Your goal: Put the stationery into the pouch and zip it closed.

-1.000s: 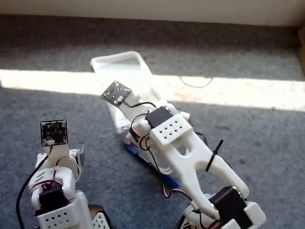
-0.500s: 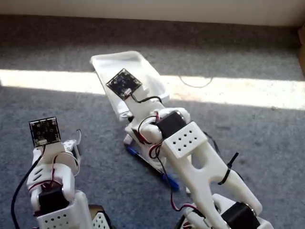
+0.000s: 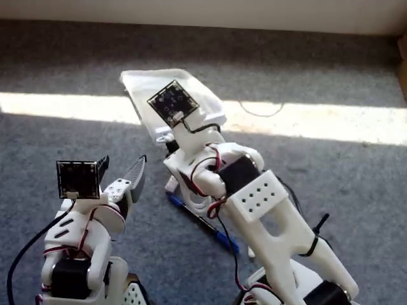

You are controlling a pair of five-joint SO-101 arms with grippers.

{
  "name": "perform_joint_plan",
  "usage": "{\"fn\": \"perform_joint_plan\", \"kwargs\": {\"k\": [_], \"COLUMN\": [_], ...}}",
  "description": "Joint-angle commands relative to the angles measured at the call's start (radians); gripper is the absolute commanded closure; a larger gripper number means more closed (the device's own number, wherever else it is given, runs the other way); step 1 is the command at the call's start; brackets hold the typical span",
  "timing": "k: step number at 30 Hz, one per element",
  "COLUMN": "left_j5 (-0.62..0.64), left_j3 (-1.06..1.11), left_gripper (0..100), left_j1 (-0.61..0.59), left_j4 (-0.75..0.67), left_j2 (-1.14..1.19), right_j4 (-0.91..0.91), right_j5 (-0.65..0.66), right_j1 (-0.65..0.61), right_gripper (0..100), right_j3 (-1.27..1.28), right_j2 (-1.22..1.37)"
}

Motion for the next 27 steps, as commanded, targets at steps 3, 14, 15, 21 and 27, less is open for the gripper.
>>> {"fn": "perform_joint_plan", "kwargs": {"k": [3, 14, 15, 21, 27], "left_j5": [0.069, 0.101, 0.101, 0.098, 0.097], "left_j3": [-0.022, 0.005, 0.022, 0.107, 0.111], "left_gripper": [75, 75, 75, 75, 75], "left_j1": [0.024, 0.024, 0.024, 0.024, 0.024], "left_j4": [-0.037, -0.075, -0.095, -0.198, -0.204], "left_j2": [-0.012, -0.012, -0.012, -0.012, -0.012], "right_j4": [-0.022, -0.022, -0.022, -0.021, 0.024], "right_j5": [-0.009, -0.009, -0.009, -0.009, -0.009], "right_j1": [-0.013, -0.077, -0.077, -0.079, -0.105], "right_gripper": [99.5, 99.5, 99.5, 99.5, 99.5], "right_j3": [-0.039, 0.033, 0.036, 0.039, 0.035], "right_j2": [-0.15, -0.165, -0.165, -0.165, -0.165]}}
